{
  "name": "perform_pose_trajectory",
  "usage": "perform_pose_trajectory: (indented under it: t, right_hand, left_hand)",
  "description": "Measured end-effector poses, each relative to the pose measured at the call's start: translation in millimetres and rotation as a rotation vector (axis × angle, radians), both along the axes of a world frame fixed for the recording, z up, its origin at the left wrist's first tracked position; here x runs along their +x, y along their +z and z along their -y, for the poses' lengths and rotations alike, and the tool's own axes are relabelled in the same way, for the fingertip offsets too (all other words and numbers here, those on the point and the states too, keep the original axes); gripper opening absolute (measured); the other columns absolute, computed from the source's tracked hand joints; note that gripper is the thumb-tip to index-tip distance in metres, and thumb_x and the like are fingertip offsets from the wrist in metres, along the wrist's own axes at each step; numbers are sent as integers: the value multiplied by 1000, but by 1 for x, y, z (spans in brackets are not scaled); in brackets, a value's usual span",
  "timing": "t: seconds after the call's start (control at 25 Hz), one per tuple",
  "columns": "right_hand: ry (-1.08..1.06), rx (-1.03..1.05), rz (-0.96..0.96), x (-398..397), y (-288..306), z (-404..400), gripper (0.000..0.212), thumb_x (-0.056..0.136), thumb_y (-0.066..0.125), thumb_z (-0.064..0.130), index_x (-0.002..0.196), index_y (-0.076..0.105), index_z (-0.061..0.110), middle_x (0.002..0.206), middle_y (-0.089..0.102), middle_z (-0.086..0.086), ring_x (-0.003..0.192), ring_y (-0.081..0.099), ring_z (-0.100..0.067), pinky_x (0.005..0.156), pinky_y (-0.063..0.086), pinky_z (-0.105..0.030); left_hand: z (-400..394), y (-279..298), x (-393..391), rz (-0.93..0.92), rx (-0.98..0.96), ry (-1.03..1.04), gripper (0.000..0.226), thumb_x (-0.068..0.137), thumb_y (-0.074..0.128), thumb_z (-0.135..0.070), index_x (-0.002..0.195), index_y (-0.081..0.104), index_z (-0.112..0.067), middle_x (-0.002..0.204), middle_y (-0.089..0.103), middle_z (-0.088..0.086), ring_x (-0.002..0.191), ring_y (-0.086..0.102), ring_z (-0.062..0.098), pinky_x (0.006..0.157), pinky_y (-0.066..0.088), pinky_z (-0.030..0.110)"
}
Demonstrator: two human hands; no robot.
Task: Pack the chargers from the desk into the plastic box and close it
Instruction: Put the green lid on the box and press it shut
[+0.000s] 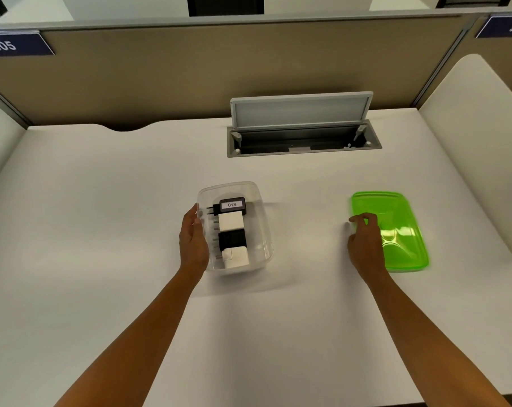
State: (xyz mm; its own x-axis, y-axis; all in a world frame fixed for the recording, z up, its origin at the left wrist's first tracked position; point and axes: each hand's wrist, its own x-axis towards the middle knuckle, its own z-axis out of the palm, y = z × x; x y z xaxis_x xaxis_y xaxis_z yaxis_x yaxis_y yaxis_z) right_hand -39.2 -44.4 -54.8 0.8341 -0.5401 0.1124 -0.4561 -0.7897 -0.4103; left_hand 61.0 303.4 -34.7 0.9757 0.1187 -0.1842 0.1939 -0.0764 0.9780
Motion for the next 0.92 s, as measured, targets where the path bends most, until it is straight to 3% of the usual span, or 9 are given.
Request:
perform_pose_trajectory:
  t: [0.16,0.28,0.4,0.52,0.68,0.76,0.84,0.92]
  right_hand:
    - [40,23,92,12,16,-31,44,71,53,-17,109,60,4,124,50,-16,73,59,-36,67,49,-42]
    - [51,94,155,26,37,-48,47,71,53,-16,112,58,7,116,56,-14,77,60,-36,64,48,-40]
    - [64,300,259,41,70,-59,41,78,63,-5,115,58,11,105,69,-8,80,64,-27,71,52,-33]
    - [96,518,427,53,106,-62,27,84,67,7,109,62,17,98,73,-1,71,66,-4,64,52,-12]
    - [28,880,647,62,134,-74,21,91,63,18,111,59,21,105,73,-6,76,72,-14,62,57,-23]
    - [4,972,747,63,132,-85,20,92,61,18,112,59,24,108,73,-6,77,71,-14,63,56,-22]
    - [10,1075,750,63,120,-100,20,94,59,14,110,60,26,106,73,-2,74,70,-9,62,55,-19]
    - [-23,1208,634,65,99,-115,22,95,57,8,114,61,19,108,73,-4,71,70,-5,62,55,-17]
  left_hand:
    - [1,2,-1,10,28,-6,40,107,33,-29,145,46,-22,144,53,3,134,49,21,115,38,44]
    - [0,4,-2,16,36,-12,39,107,33,-28,144,46,-24,144,54,2,133,50,19,113,39,37]
    - [0,4,-3,11,29,-9,39,107,33,-29,144,46,-24,145,53,2,133,49,18,112,39,35]
    - [0,5,-3,1,32,-5,39,107,33,-27,144,46,-23,145,53,2,133,49,20,114,39,39]
    - [0,4,-2,6,42,-5,39,107,33,-24,145,46,-22,145,53,2,134,48,20,113,39,36]
    - [0,3,-2,9,33,2,39,107,34,-22,144,47,-21,145,53,2,134,48,19,114,38,36]
    - [0,2,-2,5,16,8,39,107,35,-19,144,47,-21,145,53,2,134,48,19,115,37,39]
    - [-1,2,-2,3,21,9,39,107,36,-17,143,48,-19,144,54,2,134,48,19,115,38,39]
